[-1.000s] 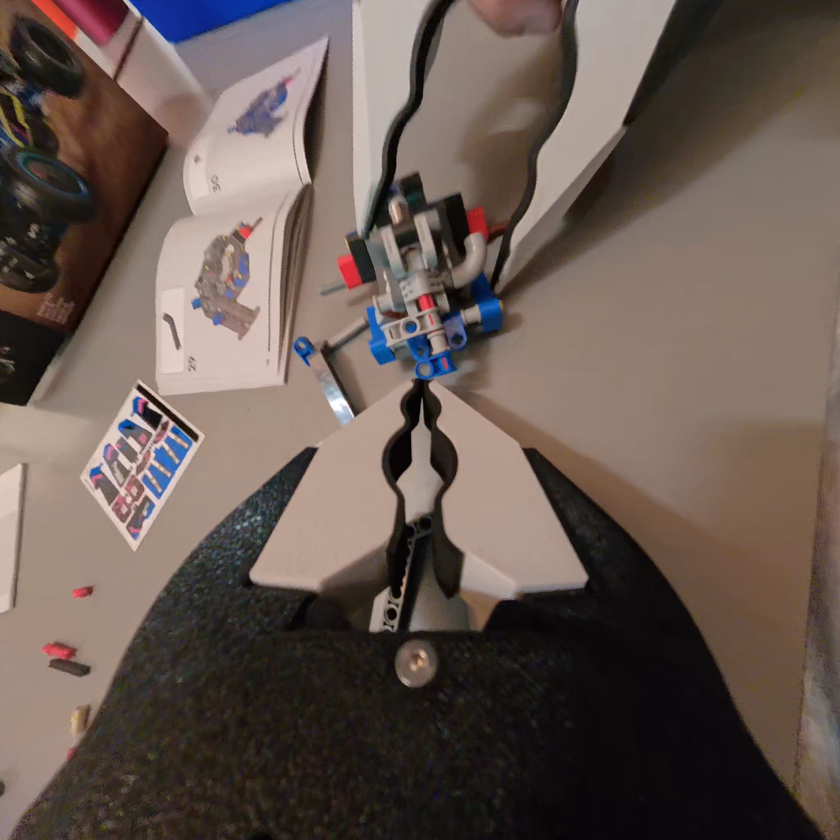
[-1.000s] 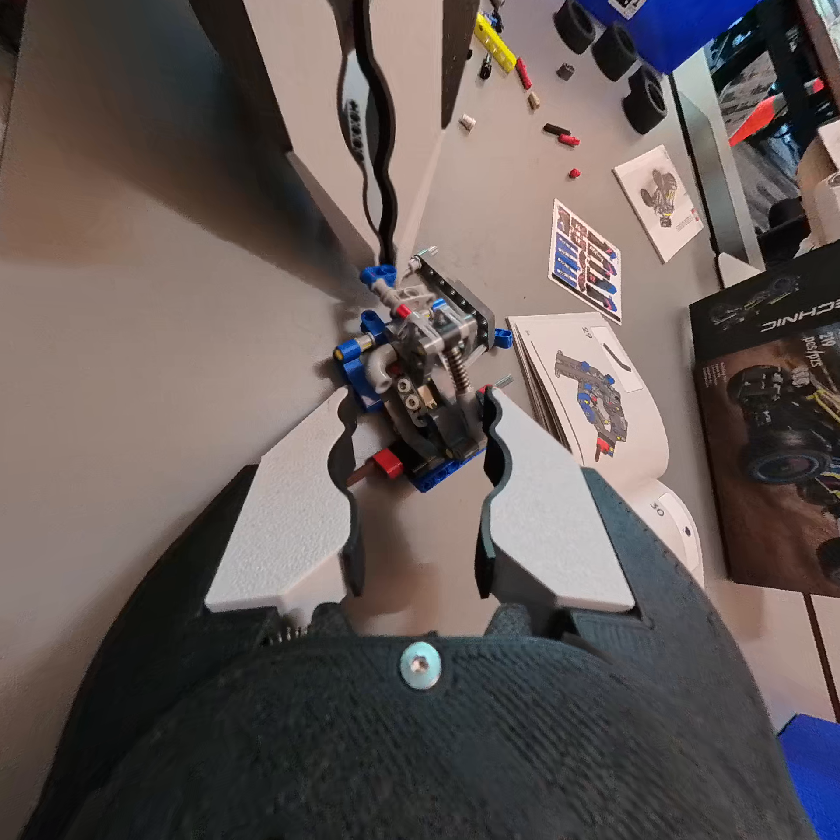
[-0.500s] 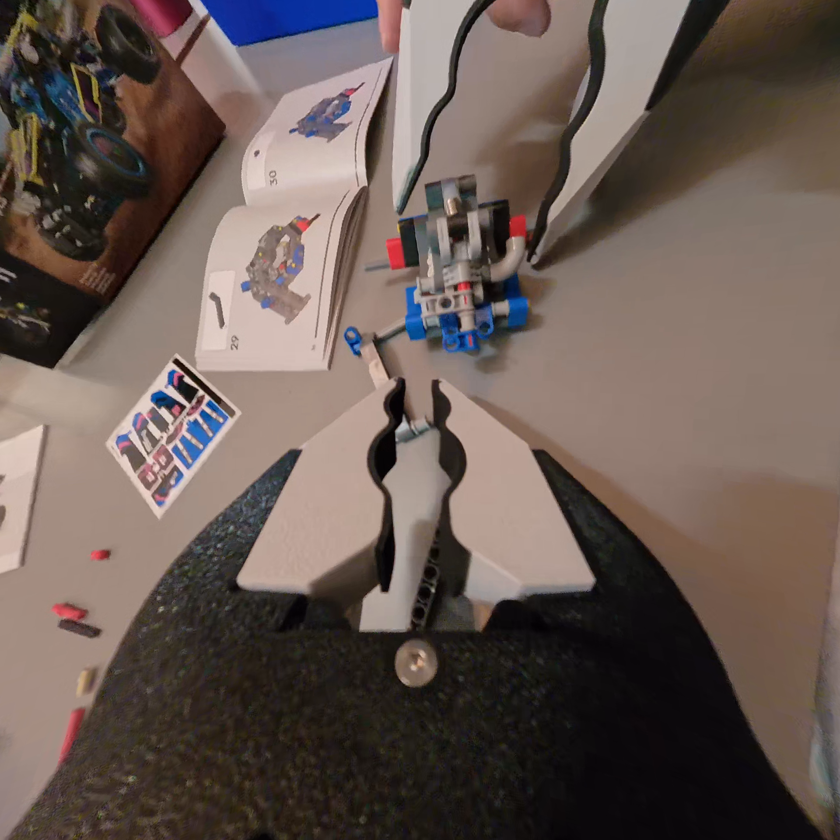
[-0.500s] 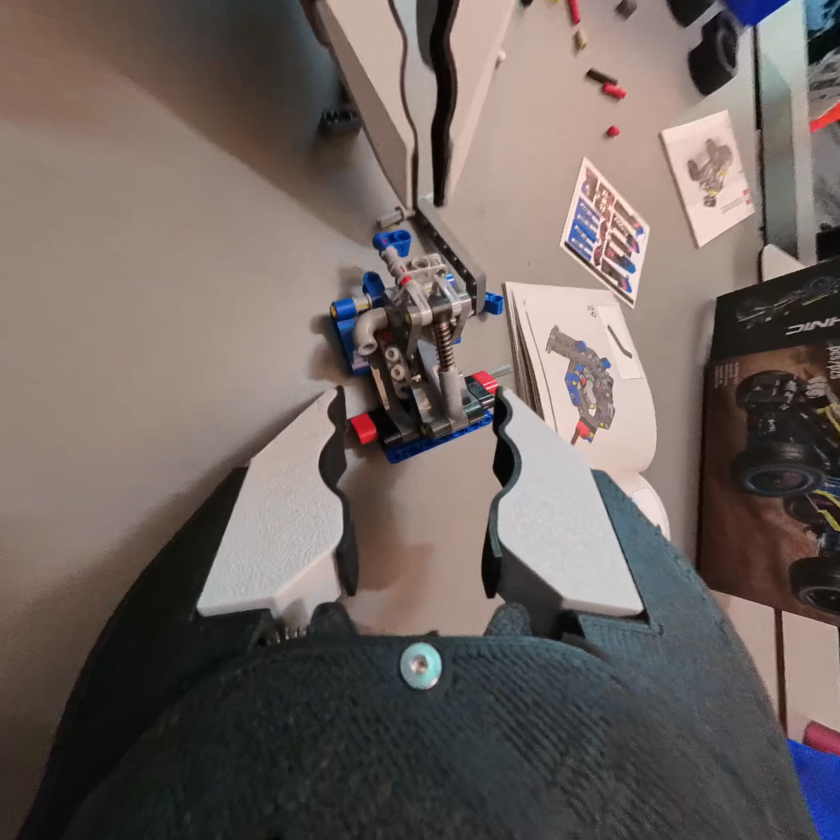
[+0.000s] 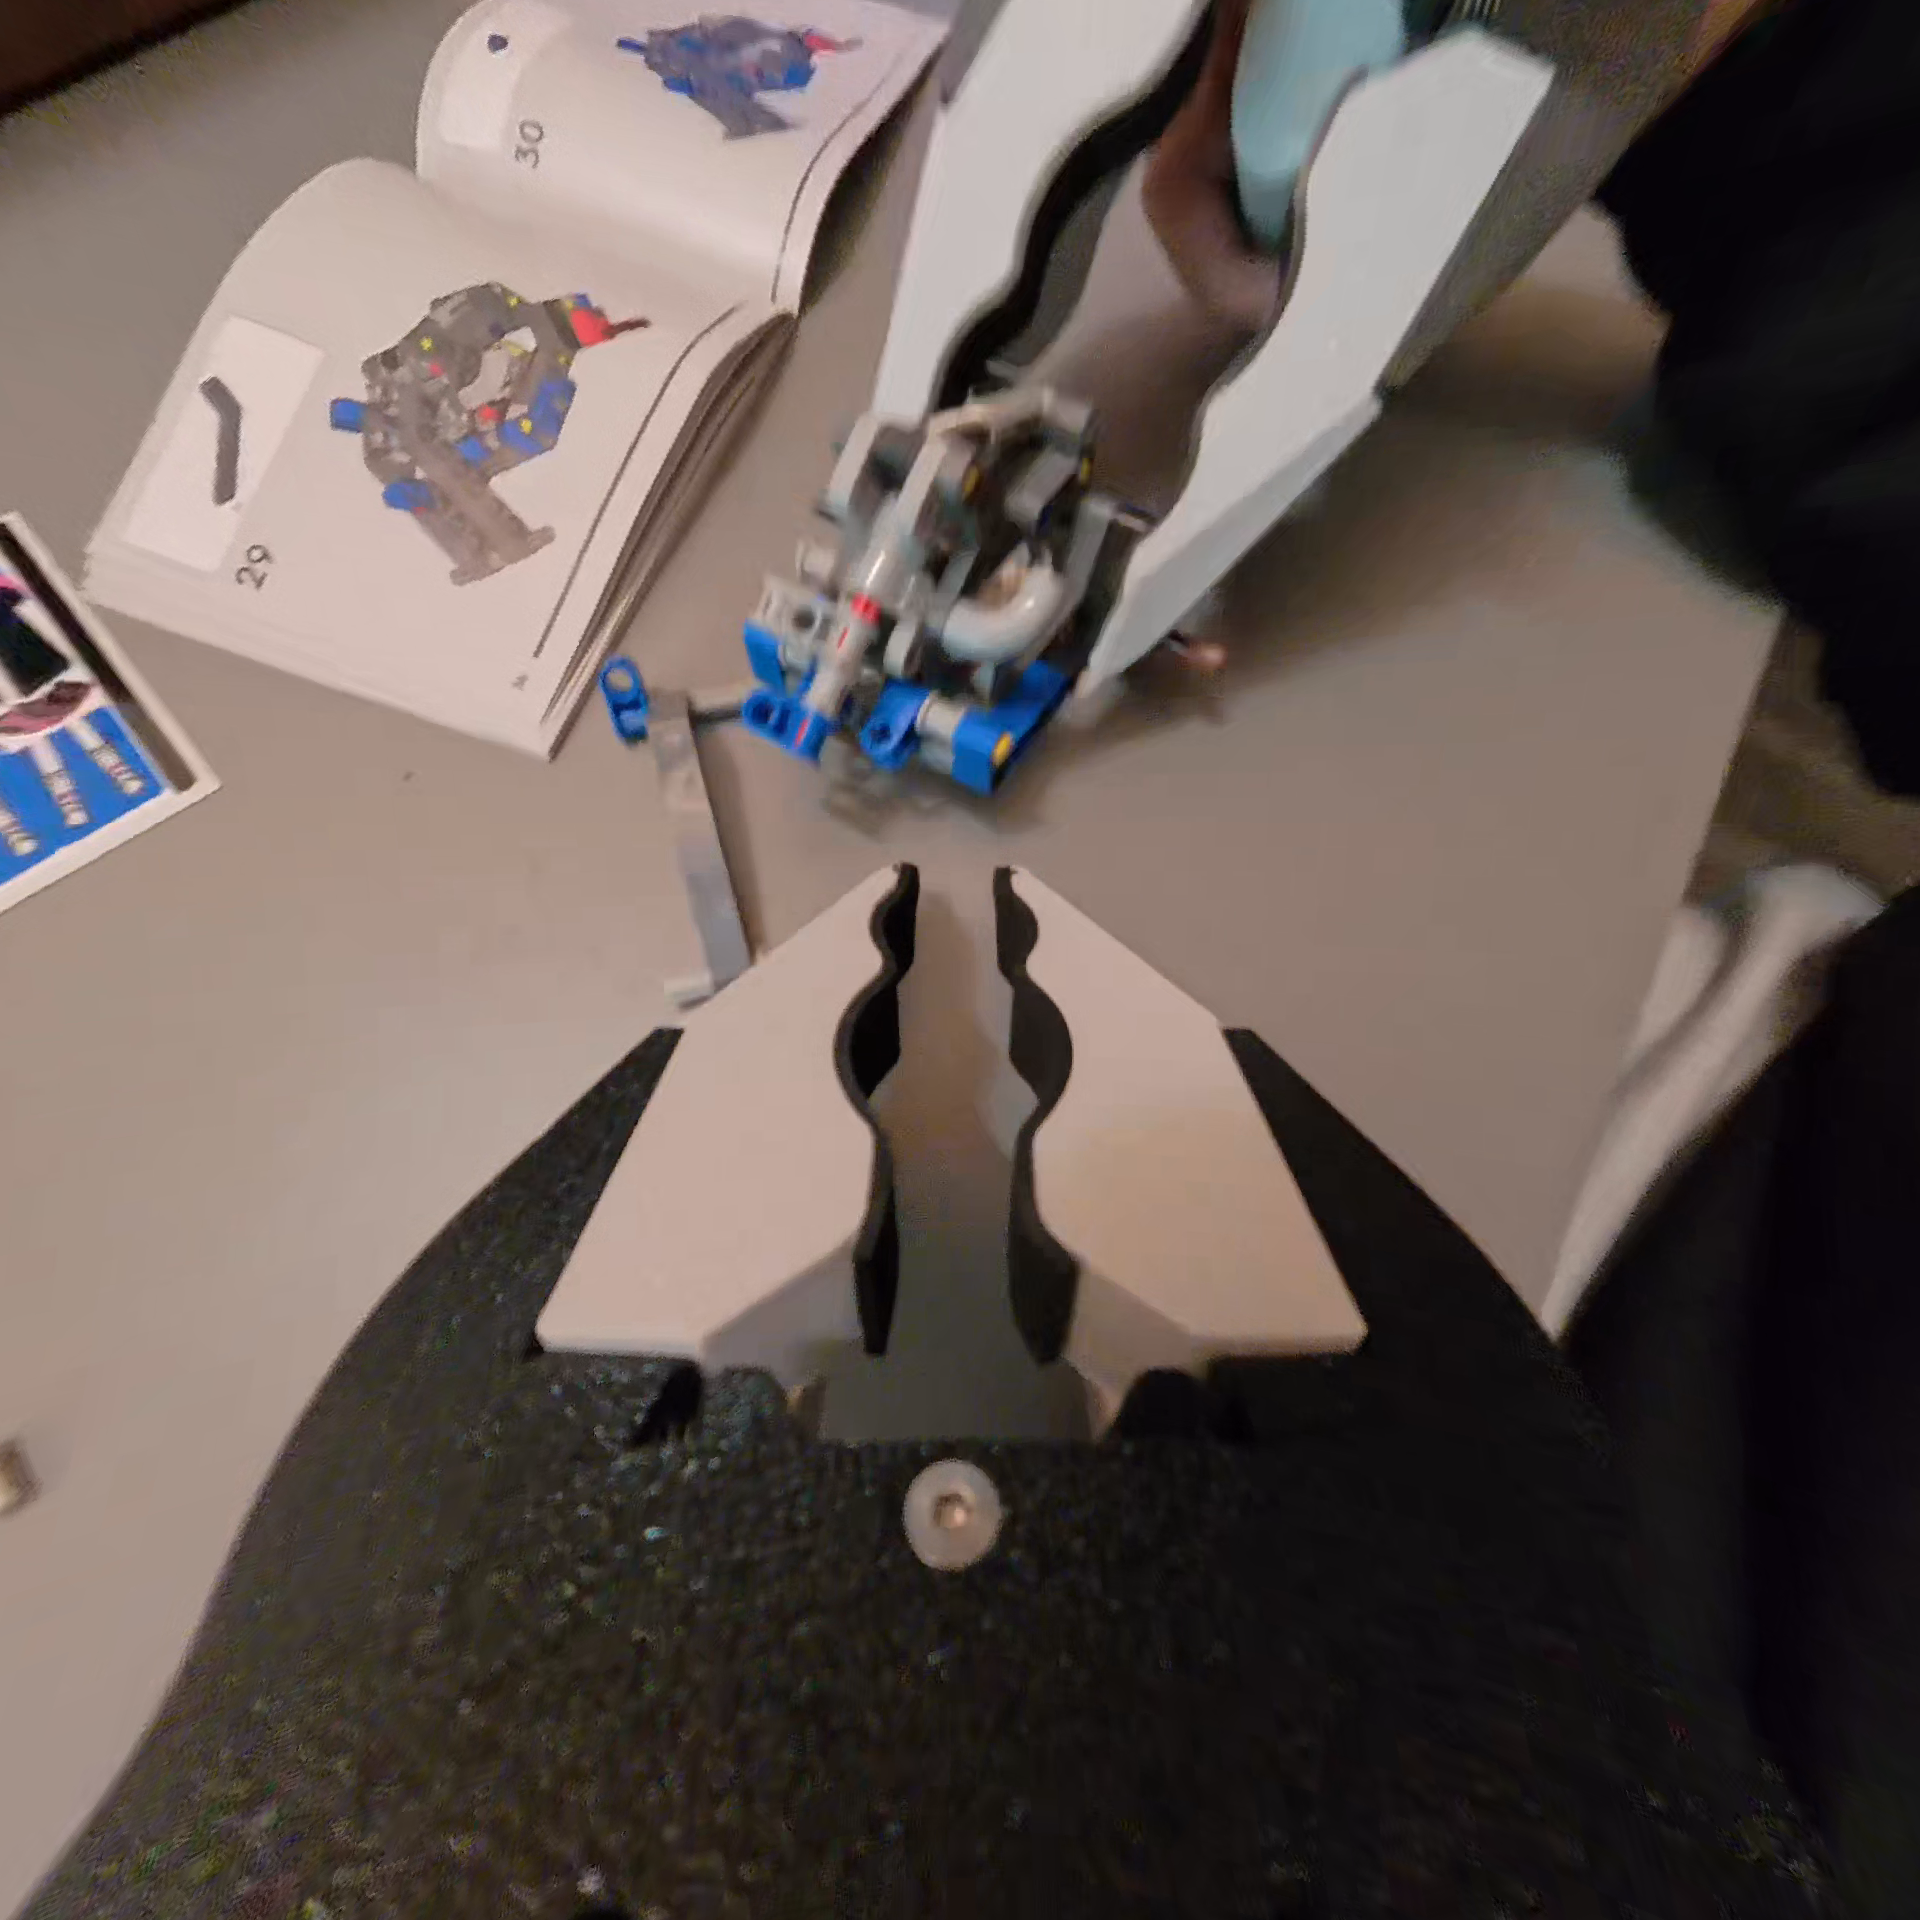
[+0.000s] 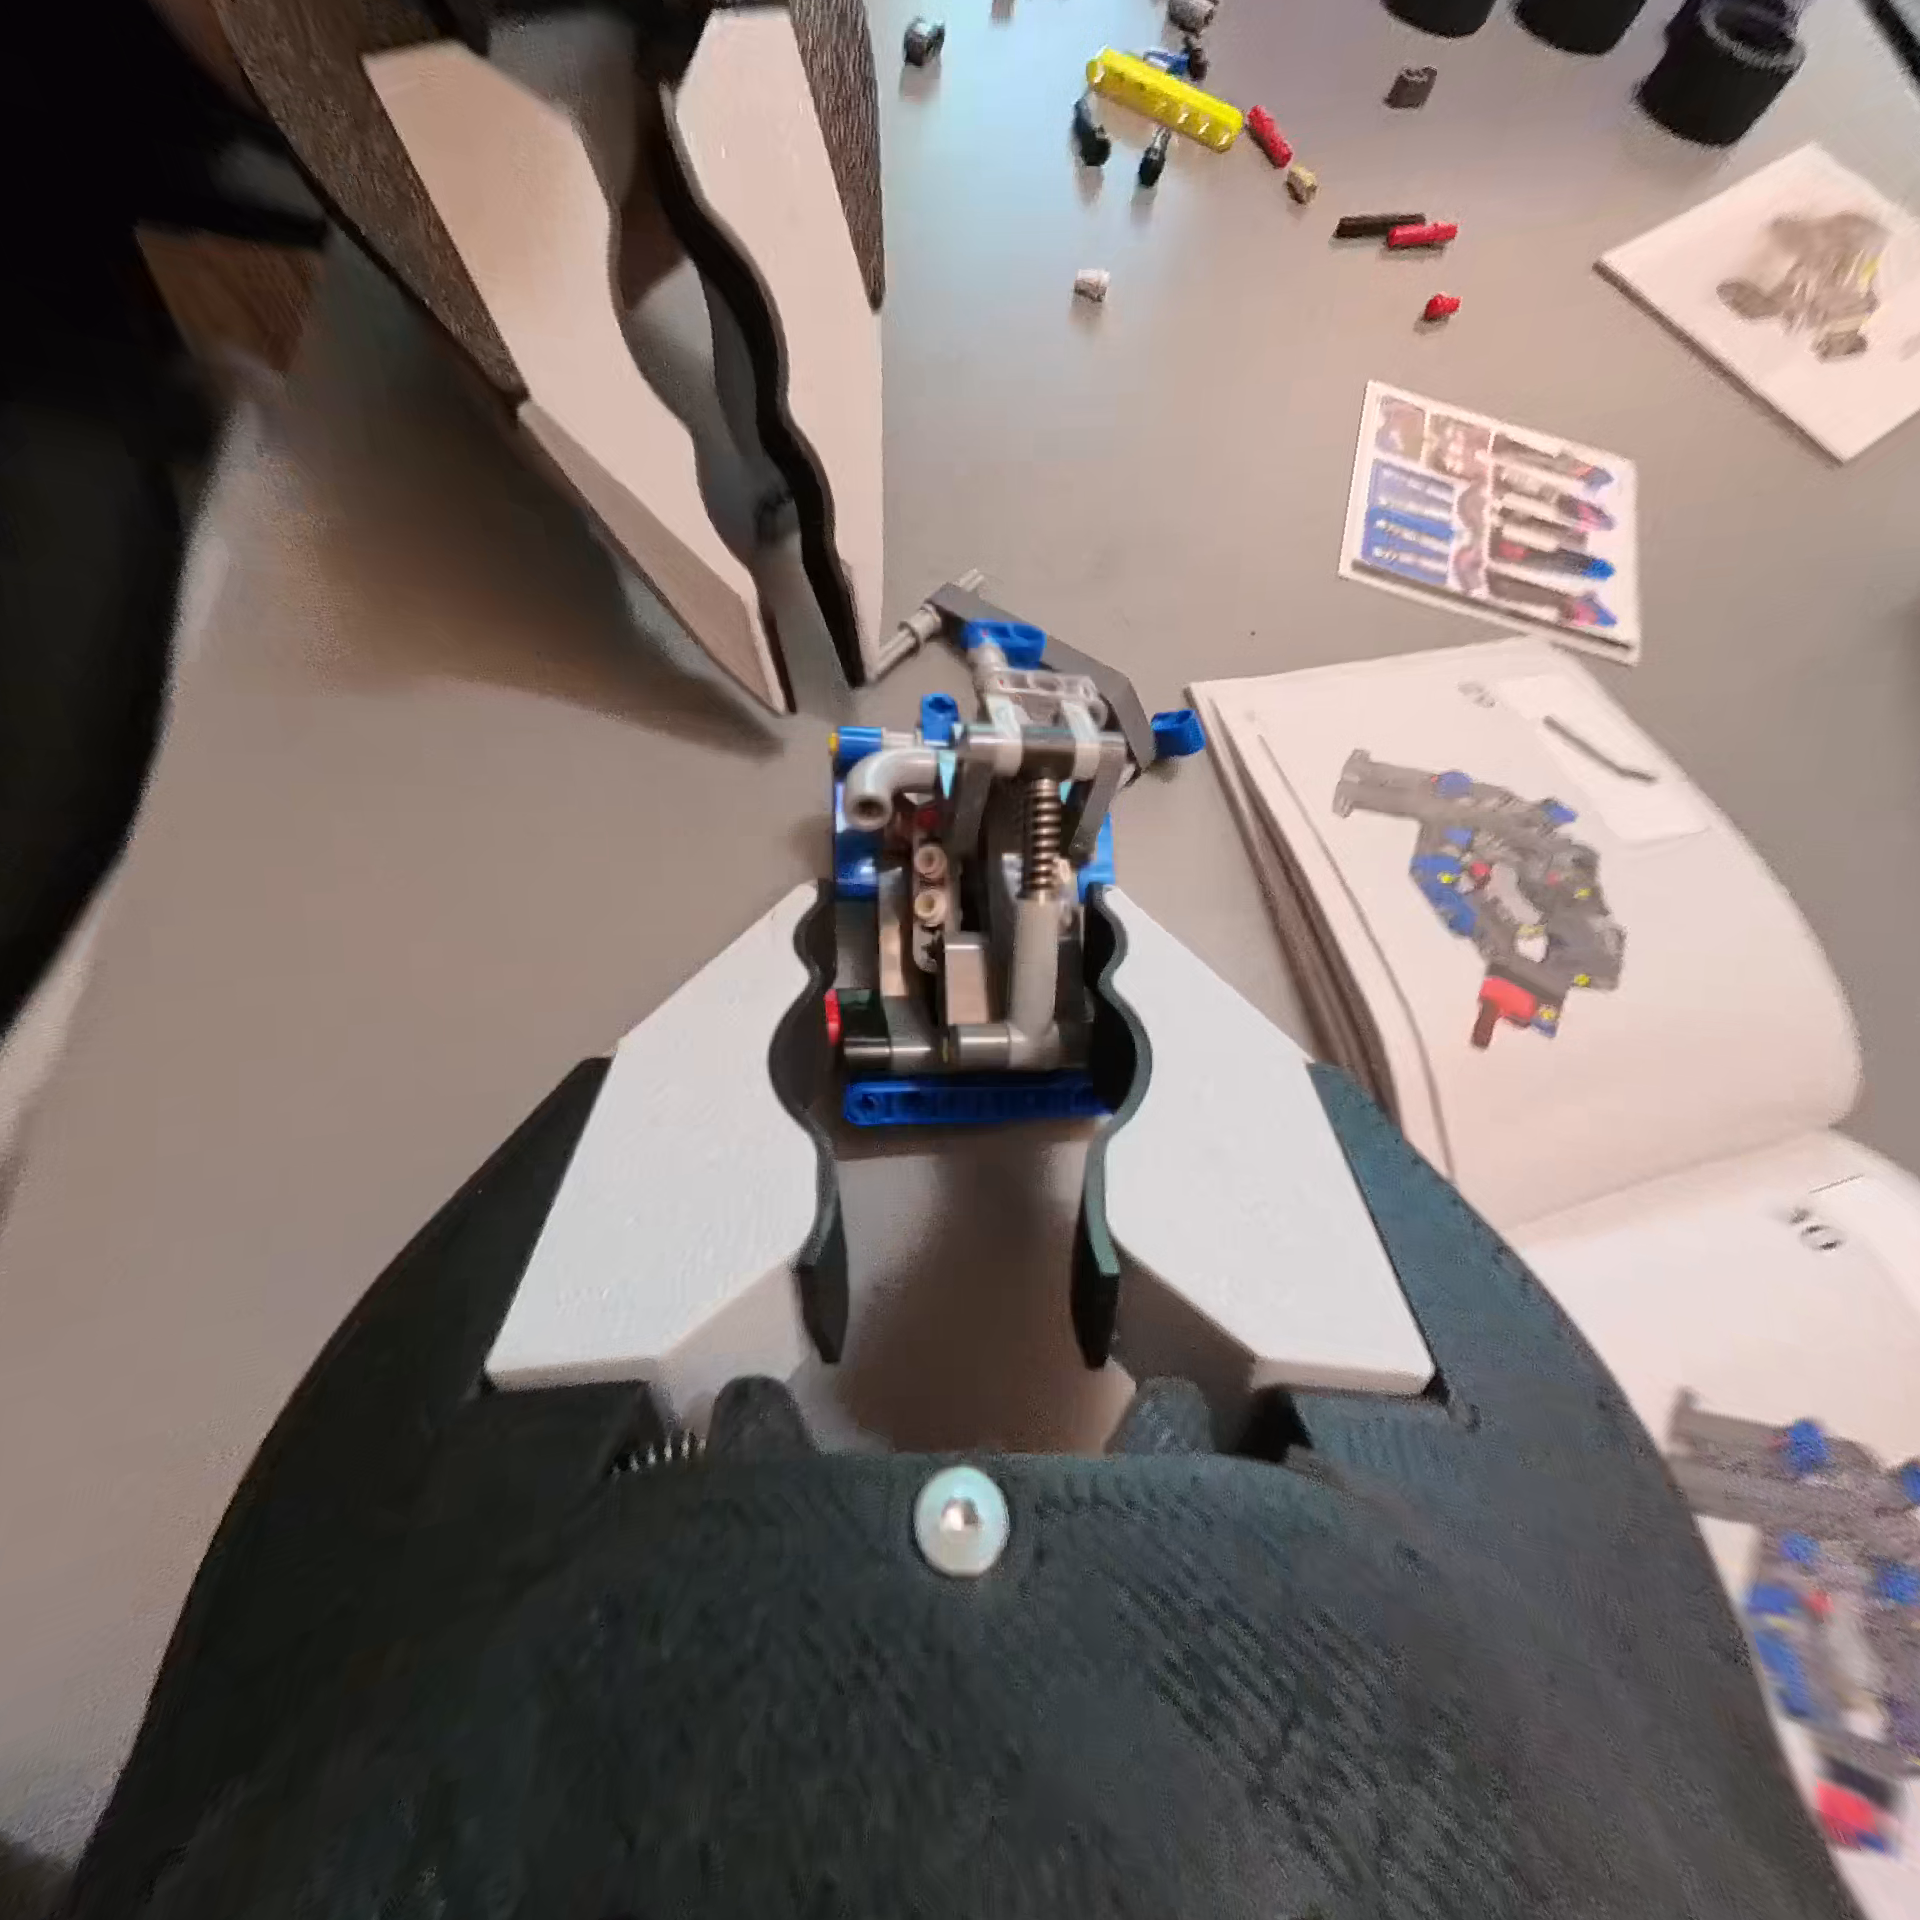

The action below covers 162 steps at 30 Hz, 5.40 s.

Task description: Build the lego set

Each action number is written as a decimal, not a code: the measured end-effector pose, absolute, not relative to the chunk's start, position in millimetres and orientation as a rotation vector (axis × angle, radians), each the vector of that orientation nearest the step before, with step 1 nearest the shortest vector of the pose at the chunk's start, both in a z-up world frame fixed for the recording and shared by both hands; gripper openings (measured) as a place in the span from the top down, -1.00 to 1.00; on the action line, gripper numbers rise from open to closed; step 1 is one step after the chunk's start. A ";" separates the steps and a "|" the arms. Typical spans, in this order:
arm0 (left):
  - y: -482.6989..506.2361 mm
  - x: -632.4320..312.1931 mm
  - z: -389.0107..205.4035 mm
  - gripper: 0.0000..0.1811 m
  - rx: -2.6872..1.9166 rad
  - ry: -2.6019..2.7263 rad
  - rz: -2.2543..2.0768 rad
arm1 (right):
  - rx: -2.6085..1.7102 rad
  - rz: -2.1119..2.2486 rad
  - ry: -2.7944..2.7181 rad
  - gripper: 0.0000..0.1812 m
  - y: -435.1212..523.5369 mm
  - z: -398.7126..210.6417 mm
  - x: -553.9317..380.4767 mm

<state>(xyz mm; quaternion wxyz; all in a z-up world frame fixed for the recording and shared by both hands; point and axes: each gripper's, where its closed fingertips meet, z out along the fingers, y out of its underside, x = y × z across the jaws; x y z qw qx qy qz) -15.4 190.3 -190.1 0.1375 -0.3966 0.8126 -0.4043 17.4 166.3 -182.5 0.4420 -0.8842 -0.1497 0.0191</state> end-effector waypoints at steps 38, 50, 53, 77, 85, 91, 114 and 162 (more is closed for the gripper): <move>203.1 26.8 -167.0 0.88 -1.681 1.997 -1.730 | -1.972 0.342 0.243 0.85 174.7 -156.4 37.0; 218.5 28.3 -124.8 0.95 -1.541 1.849 -1.860 | -1.775 0.274 0.202 0.86 194.8 -125.9 33.6; 221.2 27.3 -108.9 0.96 -1.363 1.830 -1.780 | -1.697 0.262 0.163 0.94 199.0 -114.0 29.1; 203.8 -8.6 -59.2 0.66 -0.452 1.882 -1.447 | -1.381 0.179 0.010 0.95 203.8 -68.3 5.9; 197.0 -9.1 -53.3 0.66 -0.359 1.815 -1.375 | -1.320 0.220 0.020 0.95 200.1 -63.6 5.9; 199.3 -16.0 -31.5 0.67 -0.347 1.708 -1.457 | -1.255 0.285 -0.001 0.95 196.5 -58.3 0.3; 209.1 -12.0 -54.4 0.60 -0.713 1.954 -1.441 | -1.192 0.213 -0.002 0.95 187.3 -50.3 6.2; 198.1 -7.5 -33.1 0.71 -0.333 1.664 -1.165 | -1.153 0.329 0.028 0.95 191.1 -49.7 1.8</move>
